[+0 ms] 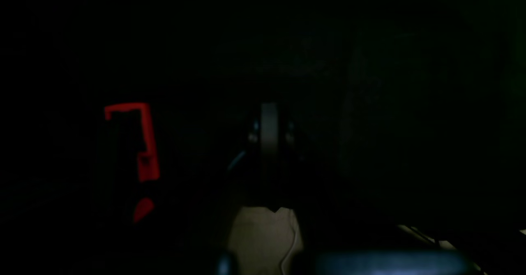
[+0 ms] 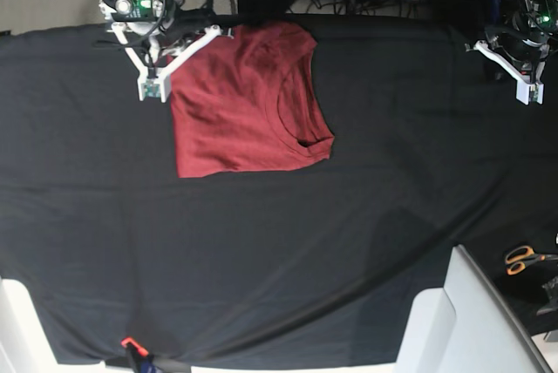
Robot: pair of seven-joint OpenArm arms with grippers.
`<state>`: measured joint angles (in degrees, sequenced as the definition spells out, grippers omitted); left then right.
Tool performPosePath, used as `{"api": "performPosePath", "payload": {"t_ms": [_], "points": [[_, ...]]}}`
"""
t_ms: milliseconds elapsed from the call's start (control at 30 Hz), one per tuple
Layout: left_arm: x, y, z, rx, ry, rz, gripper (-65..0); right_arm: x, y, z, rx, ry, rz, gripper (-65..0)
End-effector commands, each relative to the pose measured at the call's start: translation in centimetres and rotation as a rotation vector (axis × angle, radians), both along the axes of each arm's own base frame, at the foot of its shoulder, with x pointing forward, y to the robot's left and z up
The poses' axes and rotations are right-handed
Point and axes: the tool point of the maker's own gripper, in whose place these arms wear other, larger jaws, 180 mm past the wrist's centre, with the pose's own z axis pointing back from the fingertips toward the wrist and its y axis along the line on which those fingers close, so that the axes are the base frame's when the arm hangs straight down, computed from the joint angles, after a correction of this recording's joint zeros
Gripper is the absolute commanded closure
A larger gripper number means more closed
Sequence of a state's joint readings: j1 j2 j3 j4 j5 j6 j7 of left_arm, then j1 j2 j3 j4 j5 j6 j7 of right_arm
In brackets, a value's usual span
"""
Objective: Fold the T-shirt properly
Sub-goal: 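Lift the right gripper away from the red shirt stack, then lower the right gripper to the stack's side and press it flat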
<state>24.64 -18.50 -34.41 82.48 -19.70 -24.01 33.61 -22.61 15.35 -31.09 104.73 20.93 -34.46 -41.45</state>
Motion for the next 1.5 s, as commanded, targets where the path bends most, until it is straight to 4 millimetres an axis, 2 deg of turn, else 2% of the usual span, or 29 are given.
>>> {"api": "performPosePath", "payload": {"t_ms": [0, 133, 233, 433, 667, 833, 967, 1067, 1167, 1300, 1467], "points": [[0.7, 1.2, 1.3, 0.035, -0.029, -0.011, 0.0, 0.1, -0.4, -0.1, -0.012, -0.008, -0.003, -0.5], [0.4, 1.4, 0.9, 0.029, -0.017, 0.001, 0.0, -0.4, -1.1, -1.3, -0.039, 0.020, -0.007, -0.5], [0.0, 1.9, 0.5, 0.031, 0.001, 0.007, 0.0, -0.3, -1.2, -1.2, -0.044, 0.015, -0.006, -0.5], [-0.2, 2.0, 0.3, 0.029, 0.006, 0.011, 0.0, 0.9, 0.5, 2.1, 0.030, -0.060, 0.000, -0.2], [-0.1, 2.1, 0.4, 0.031, 0.005, 0.010, 0.0, 1.5, 0.9, 3.9, 0.061, -0.067, -0.050, -0.3], [-0.1, 2.1, 0.4, 0.032, 0.004, 0.009, 0.0, 5.6, 1.5, 5.4, 0.066, -0.166, 0.026, -0.3], [0.0, 2.1, 0.5, 0.033, 0.001, 0.007, 0.0, 10.4, 2.0, 7.0, 0.056, -0.264, 0.100, -0.3], [0.0, 2.1, 0.5, 0.033, 0.001, 0.007, 0.0, 12.7, 2.5, 6.8, 0.045, -0.260, 0.127, -0.3], [-0.2, 2.0, 0.4, 0.030, 0.005, 0.010, 0.0, 14.1, 2.7, 5.4, 0.026, -0.232, 0.129, -0.3], [-0.3, 2.0, 0.3, 0.028, 0.008, 0.011, 0.0, 14.8, 3.4, 4.2, 0.024, -0.203, 0.162, -0.3], [-0.2, 1.9, 0.2, 0.026, 0.005, 0.012, 0.0, 16.0, 2.6, 2.5, -0.016, -0.210, 0.164, -0.3]]}}
